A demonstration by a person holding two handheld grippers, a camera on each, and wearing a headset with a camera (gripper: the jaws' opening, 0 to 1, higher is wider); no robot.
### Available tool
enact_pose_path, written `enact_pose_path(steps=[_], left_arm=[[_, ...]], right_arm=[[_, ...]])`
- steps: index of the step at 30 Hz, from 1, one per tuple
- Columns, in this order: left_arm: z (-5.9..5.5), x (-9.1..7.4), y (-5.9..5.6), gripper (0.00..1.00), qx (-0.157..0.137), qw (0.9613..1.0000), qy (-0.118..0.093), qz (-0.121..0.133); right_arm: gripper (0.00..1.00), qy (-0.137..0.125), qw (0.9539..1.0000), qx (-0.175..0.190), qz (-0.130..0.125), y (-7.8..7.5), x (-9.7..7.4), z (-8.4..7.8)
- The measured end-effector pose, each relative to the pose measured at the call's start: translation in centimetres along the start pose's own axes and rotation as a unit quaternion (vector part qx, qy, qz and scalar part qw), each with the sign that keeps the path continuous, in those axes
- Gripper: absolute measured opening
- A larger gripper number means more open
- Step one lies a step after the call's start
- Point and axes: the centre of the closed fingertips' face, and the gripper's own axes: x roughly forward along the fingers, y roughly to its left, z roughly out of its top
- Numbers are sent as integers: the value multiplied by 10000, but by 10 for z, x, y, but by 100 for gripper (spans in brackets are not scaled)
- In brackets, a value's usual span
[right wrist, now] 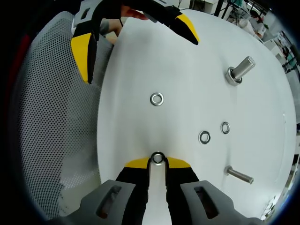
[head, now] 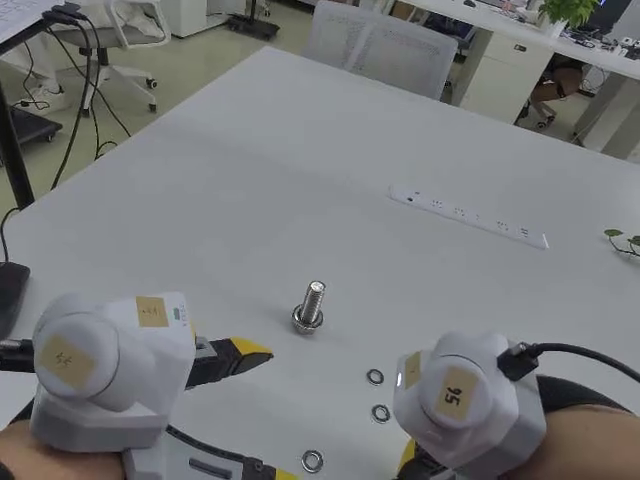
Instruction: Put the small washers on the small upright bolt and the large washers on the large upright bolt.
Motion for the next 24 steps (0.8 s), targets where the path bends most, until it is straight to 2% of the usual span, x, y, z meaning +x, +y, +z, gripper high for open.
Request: enact_pose_path(steps=[12,24], left_arm=[[2,3,1,82,28,10000,-3,-70],[2,4,0,83,48,9999,-14,-118]], right_arm=[[13,26,9993,343,-142,-14,-15,-16],[13,48,9973,588,-427,-35,-47,-34]])
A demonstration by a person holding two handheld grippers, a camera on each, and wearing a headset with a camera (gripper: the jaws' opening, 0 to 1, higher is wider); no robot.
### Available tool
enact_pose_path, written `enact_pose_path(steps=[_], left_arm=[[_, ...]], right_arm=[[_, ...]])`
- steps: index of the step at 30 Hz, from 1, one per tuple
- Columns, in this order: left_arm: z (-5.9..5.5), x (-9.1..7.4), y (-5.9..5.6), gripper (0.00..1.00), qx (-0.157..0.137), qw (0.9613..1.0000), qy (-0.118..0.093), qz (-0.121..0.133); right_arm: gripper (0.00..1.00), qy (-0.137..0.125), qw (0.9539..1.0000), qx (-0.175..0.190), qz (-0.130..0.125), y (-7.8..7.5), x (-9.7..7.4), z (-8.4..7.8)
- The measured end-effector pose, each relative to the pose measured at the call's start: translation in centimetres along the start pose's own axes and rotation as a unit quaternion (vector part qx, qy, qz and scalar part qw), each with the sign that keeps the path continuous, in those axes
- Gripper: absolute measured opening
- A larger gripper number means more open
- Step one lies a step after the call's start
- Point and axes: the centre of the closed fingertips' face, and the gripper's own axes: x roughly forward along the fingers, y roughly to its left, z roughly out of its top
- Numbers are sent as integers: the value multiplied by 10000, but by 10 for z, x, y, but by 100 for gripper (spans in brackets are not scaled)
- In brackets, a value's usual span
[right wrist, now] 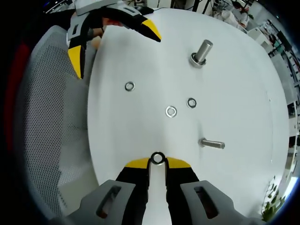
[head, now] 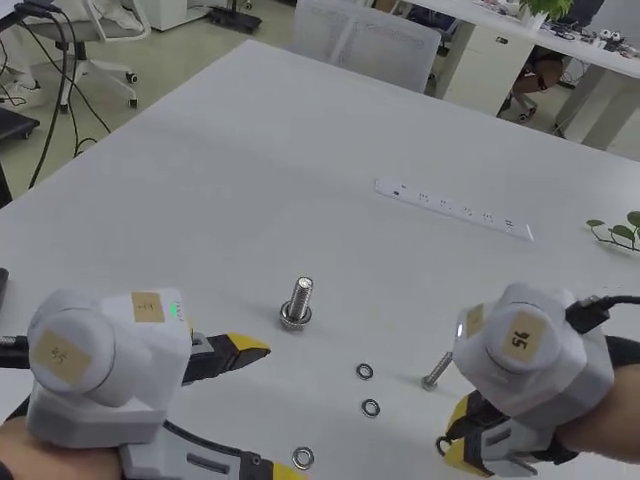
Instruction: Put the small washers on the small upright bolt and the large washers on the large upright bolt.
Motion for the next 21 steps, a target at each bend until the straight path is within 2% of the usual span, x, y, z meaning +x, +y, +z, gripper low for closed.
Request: enact_pose_path(steps=[6,13,17,21], left_arm=[[0,2,-1,83,9,10000,0,-31],[0,3,-2,83,11,10000,10,-71],[-1,3,-3,83,13,10000,22,-74],[-2,3,-3,83,7,10000,36,-69]], right_arm=[[13,-17,9998,89,-158,-14,-18,-6],[13,-142,9993,119,-312,-32,-38,0],[13,-192,9989,95,-417,-45,-45,5],[13,-190,9988,23,-444,-52,-46,12]])
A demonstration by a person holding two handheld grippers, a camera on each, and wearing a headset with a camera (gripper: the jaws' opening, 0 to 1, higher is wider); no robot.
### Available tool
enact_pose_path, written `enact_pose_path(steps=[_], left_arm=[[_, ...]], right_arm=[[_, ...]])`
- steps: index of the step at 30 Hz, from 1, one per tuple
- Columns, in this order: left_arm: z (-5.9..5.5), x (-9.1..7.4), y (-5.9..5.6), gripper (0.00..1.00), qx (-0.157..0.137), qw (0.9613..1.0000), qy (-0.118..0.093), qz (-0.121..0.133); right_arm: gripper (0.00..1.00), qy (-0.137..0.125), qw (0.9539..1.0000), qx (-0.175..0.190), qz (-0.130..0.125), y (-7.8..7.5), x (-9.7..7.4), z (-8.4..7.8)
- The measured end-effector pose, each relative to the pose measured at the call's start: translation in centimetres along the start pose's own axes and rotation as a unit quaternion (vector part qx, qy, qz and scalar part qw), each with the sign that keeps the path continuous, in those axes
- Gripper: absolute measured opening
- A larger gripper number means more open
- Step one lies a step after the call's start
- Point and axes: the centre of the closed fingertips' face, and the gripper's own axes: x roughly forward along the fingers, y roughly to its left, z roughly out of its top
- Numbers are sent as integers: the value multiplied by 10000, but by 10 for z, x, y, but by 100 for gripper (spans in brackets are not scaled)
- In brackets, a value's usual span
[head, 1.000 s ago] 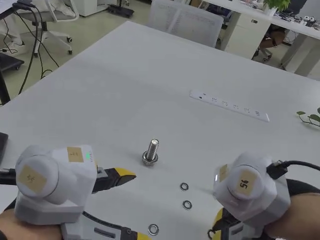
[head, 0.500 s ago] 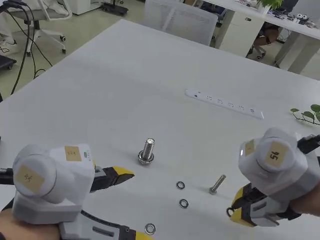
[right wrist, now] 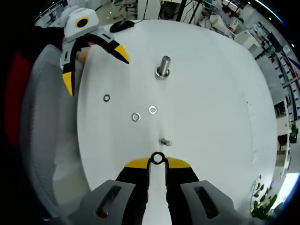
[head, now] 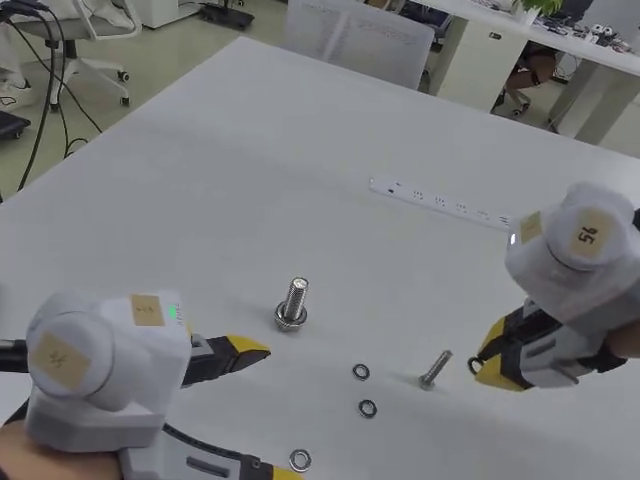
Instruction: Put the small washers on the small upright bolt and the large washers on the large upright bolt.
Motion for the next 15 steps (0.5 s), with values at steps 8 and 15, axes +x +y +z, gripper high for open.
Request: enact_pose_path(steps=[8,15], left_arm=[[-2,-2,1,83,-30,10000,9,44],[-1,-2,3,83,-53,10000,3,76]], right_arm=[[13,29,9998,-193,58,-11,5,13],[13,155,9993,-283,207,-13,15,13]])
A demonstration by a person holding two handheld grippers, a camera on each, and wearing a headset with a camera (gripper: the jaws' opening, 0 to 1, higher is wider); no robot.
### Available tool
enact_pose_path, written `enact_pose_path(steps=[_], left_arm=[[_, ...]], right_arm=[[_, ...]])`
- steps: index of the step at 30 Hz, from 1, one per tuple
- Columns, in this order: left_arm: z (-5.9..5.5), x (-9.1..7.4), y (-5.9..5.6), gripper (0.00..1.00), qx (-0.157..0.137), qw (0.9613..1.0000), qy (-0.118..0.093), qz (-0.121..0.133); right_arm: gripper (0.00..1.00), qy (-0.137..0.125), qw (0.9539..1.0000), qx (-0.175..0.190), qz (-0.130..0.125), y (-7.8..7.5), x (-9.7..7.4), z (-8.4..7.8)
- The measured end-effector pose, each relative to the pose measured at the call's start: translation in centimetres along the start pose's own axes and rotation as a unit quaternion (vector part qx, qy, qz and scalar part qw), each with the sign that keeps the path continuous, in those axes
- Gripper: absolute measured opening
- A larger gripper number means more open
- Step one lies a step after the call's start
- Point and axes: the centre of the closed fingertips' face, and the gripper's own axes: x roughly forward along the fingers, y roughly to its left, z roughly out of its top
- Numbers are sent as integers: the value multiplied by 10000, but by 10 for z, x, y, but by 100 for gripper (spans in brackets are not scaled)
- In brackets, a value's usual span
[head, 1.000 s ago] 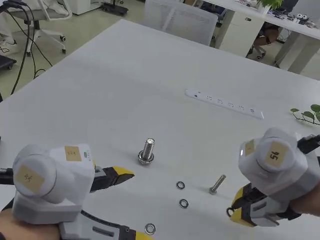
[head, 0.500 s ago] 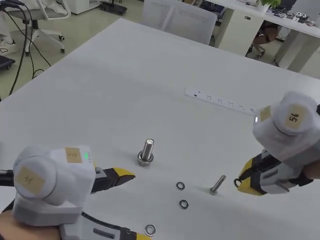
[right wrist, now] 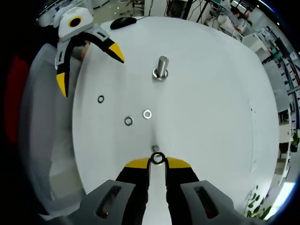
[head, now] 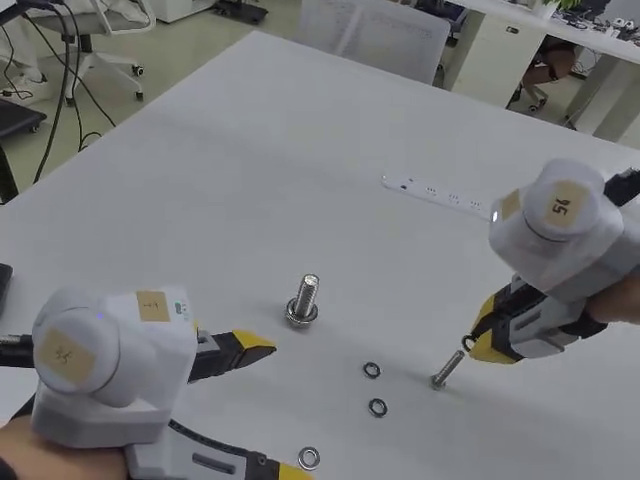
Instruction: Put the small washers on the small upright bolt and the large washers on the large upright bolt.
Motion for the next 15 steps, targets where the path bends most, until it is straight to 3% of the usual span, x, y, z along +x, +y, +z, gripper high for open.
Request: enact_pose_path(steps=[15], left_arm=[[-2,1,3,82,-37,10000,27,39]], right_arm=[[13,95,9999,-28,135,-1,11,-3]])
